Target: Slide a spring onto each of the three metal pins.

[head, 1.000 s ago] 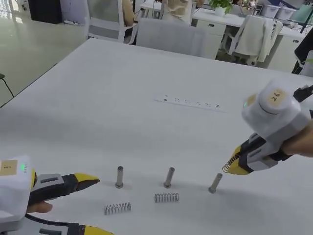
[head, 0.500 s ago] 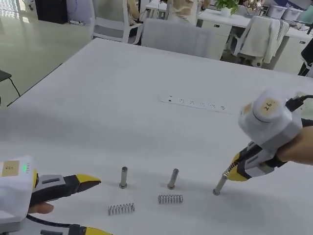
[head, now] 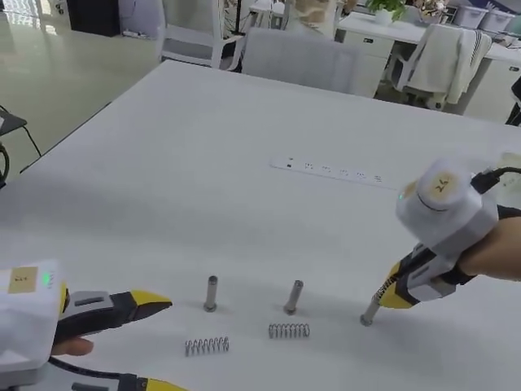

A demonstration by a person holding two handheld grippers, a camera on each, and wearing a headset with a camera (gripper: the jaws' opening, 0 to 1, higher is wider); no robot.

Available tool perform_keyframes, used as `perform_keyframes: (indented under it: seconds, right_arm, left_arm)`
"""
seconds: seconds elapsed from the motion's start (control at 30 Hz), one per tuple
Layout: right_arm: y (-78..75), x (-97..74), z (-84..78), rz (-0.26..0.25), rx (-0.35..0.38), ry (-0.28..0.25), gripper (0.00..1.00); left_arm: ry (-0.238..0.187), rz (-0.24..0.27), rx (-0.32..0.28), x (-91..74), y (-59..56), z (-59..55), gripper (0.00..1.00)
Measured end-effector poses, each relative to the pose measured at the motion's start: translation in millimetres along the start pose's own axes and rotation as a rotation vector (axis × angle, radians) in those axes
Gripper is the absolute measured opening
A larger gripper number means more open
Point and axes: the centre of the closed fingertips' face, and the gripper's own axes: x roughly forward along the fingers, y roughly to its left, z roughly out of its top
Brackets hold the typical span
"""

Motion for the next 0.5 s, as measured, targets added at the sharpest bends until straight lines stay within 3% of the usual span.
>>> perform_keyframes:
  seconds: [0.5]
  right_arm:
    - [3.6,22.9,-5.8,0.018,0.018,0.024,0.09]
  left_arm:
    - [-0.003,-0.005,0.002,2.9,-0.5,1.9,0.61]
